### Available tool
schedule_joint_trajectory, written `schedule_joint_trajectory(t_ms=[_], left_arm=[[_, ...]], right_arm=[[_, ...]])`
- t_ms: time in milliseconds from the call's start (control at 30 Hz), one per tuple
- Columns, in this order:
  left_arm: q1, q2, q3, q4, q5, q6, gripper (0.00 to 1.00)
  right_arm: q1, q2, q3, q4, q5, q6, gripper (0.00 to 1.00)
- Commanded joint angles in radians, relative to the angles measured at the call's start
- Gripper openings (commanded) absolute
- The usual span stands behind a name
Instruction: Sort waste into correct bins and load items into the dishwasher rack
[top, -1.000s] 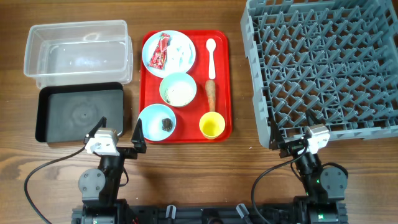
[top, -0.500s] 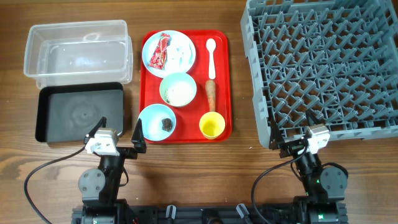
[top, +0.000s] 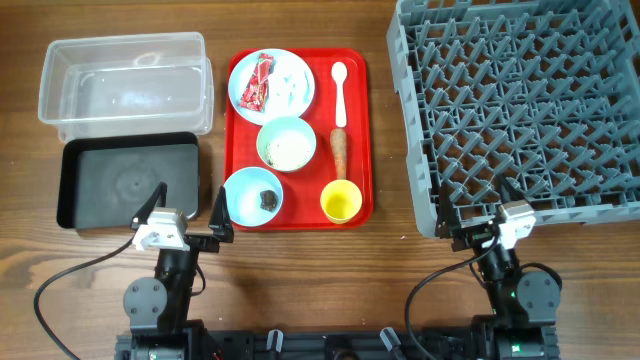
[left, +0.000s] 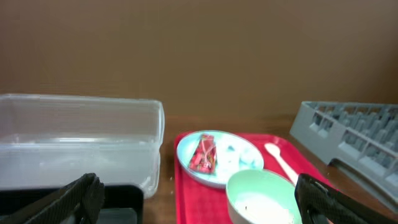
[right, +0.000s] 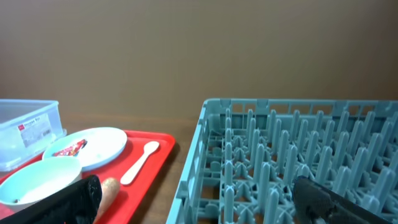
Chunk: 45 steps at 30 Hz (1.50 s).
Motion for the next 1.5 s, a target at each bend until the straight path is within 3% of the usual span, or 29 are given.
schedule_joint_trajectory(t_ms=[0,167,333,600,1000,1200,1300,1467], left_arm=[[0.0,-0.011,0.007,0.035,0.042,-0.002,1.0],[0.0,0.027,0.098,0.008,0.042,-0.002,1.0],[0.0,0.189,0.239,-0.039,0.051,-0.001,1.0],[-0.002,0.632,0.625,-0.165,0.131,-0.001,1.0],[-0.146,1.392,1.45,-0.654,0.099,0.022,1.0],[-0.223,1.814,1.883,-0.888,0.012,0.055,1.0],[-0.253,1.963,1.967,-0.904,-0.034,0.055,1.0],[-0.294,2.133,1.968,-0.83,-0.033,0.053,1.0]], right_arm=[[0.007,-0.007,0.011,0.015,-0.058,0.019,1.0],[0.006,-0.002,0.066,0.014,-0.084,0.03,1.0],[0.007,0.054,0.138,0.01,-0.085,0.039,1.0],[0.006,0.328,0.372,-0.085,-0.083,0.037,0.99],[0.007,0.809,0.848,-0.485,-0.081,-0.015,1.0],[0.007,0.932,0.925,-0.566,-0.092,-0.011,1.0],[0.007,0.973,0.924,-0.572,-0.092,0.016,1.0],[0.007,1.045,0.924,-0.665,-0.092,0.21,1.0]])
